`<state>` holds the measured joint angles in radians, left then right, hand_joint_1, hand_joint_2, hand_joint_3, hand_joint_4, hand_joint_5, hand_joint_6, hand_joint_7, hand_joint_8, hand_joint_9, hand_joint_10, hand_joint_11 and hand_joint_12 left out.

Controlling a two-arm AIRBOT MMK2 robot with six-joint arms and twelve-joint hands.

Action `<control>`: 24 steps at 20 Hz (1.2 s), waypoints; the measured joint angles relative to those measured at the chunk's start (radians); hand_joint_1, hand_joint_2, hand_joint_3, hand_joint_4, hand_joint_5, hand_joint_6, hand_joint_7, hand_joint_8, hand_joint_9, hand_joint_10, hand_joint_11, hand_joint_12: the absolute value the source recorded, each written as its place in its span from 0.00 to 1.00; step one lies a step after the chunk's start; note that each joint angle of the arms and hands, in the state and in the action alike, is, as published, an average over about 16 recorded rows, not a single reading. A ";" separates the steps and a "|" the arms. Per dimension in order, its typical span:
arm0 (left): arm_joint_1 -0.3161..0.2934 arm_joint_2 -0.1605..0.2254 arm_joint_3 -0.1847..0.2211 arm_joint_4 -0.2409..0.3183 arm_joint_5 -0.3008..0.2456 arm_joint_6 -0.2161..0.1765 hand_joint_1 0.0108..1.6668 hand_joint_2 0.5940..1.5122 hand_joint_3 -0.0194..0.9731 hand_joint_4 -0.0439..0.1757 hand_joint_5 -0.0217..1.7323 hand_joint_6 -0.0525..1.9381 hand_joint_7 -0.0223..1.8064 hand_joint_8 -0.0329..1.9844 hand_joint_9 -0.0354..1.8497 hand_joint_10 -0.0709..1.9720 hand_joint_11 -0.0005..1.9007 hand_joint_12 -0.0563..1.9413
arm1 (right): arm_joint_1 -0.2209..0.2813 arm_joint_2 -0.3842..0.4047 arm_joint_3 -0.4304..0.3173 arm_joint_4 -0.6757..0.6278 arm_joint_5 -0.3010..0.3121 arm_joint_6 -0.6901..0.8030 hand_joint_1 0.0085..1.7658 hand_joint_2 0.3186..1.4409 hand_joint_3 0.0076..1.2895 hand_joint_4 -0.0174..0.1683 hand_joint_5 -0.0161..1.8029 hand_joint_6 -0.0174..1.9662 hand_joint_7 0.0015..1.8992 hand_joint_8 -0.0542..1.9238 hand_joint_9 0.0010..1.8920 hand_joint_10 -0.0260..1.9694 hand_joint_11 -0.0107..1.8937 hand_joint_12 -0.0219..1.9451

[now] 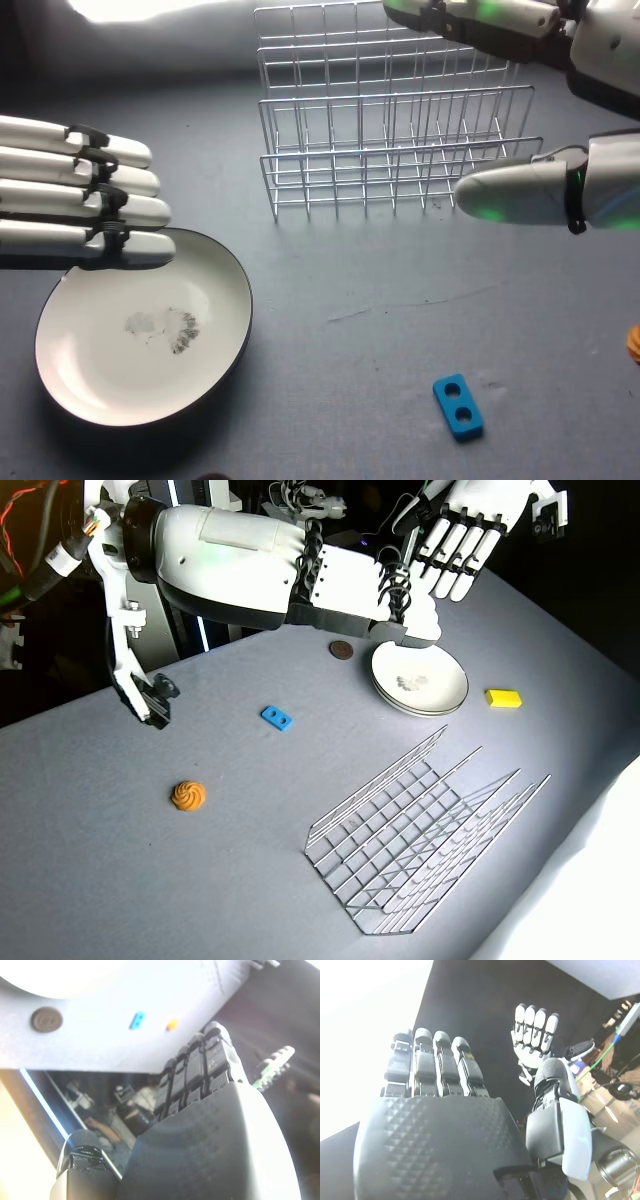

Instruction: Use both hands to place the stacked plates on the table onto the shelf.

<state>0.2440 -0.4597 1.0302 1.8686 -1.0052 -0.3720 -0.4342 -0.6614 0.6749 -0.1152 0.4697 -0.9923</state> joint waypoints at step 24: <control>0.627 -0.203 0.173 -0.339 0.031 0.368 0.00 0.43 0.03 0.21 0.02 0.03 0.02 0.03 0.03 0.04 0.01 0.02 | -0.105 -0.106 0.089 -0.333 0.055 0.363 0.01 0.62 0.01 0.10 0.02 0.02 0.01 0.03 0.01 0.02 0.02 0.01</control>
<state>0.8711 -0.6632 1.2036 1.5299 -0.9741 -0.0037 -0.5397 -0.7678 0.7639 -0.4486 0.5252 -0.6293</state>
